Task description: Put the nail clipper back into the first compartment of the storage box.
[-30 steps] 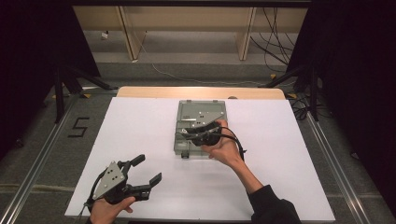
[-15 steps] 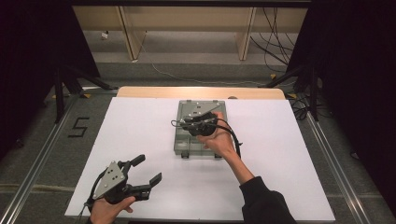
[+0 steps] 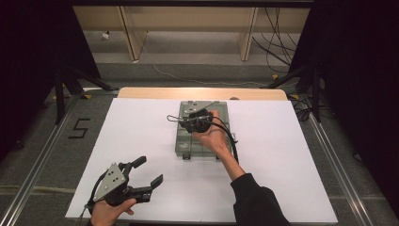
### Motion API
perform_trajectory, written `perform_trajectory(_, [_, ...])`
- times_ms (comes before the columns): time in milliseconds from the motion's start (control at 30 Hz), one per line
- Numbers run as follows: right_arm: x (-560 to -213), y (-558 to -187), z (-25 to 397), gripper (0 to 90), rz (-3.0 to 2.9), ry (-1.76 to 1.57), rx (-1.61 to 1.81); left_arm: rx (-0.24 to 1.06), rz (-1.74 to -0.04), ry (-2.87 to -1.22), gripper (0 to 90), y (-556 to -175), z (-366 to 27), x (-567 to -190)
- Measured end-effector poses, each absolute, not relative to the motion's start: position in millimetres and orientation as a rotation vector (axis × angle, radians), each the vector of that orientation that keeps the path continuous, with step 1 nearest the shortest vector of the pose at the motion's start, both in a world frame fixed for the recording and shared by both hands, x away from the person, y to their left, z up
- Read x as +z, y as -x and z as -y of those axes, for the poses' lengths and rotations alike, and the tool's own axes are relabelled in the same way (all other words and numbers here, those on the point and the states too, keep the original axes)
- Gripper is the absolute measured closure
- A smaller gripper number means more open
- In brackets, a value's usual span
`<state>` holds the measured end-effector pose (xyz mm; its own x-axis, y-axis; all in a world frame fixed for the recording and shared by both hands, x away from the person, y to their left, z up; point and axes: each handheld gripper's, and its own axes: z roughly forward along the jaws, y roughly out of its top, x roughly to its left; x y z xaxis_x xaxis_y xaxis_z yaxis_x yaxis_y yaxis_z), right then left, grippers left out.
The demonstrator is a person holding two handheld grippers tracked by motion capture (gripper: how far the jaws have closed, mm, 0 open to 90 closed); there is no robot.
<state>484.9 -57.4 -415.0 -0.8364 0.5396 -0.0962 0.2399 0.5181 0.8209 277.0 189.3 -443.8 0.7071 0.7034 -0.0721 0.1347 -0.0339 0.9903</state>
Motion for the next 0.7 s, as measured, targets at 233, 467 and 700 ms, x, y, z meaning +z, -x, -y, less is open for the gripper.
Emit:
perform_trajectory(233, [-421.5, -492.6, 50.5, 77.1, -2.426, -0.691, 1.220, 0.517, -0.711, -1.562, 15.6, -276.5, -189.1, -443.7])
perform_trajectory(467, [-426.0, -496.8, 43.0, 77.1, -2.449, -0.704, 1.185, 0.515, -0.712, -1.557, 15.6, -276.1, -189.2, -443.5])
perform_trajectory(700, [-431.4, -499.9, 40.4, 77.1, -2.462, -0.736, 1.159, 0.515, -0.710, -1.557, 15.6, -276.0, -188.9, -443.5])
